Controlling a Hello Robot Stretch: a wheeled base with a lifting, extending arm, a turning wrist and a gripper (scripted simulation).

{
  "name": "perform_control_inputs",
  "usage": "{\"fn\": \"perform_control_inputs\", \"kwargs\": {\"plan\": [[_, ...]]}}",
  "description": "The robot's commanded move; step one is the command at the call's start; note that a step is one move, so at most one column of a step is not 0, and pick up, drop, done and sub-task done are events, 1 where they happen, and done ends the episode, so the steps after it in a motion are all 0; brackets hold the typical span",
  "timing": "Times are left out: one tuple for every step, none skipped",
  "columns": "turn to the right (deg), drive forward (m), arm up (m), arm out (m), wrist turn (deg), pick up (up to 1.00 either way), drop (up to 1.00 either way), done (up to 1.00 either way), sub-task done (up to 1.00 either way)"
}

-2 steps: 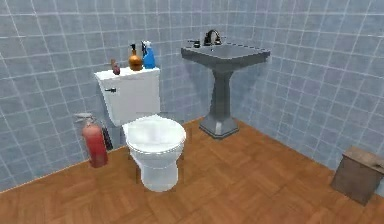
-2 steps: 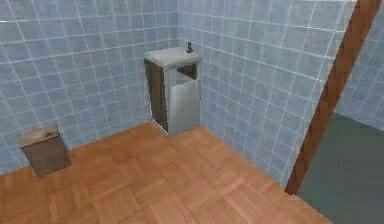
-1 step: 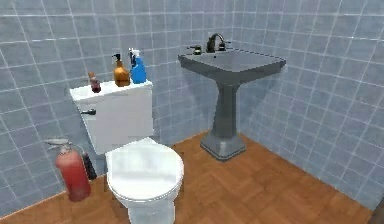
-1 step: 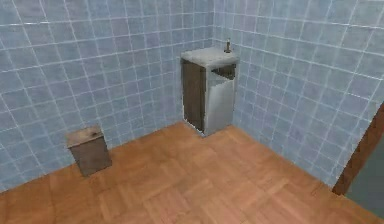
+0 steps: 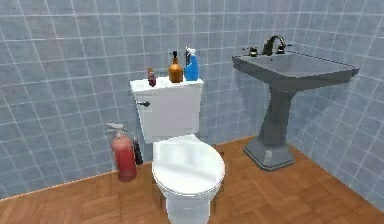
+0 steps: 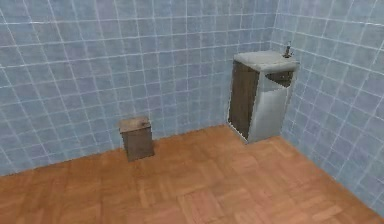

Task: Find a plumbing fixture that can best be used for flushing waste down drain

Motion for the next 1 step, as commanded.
{"fn": "perform_control_inputs", "kwargs": {"plan": [[0.0, 0.00, 0.00, 0.00, 0.0, 0.00, 0.00, 1.00, 0.00]]}}
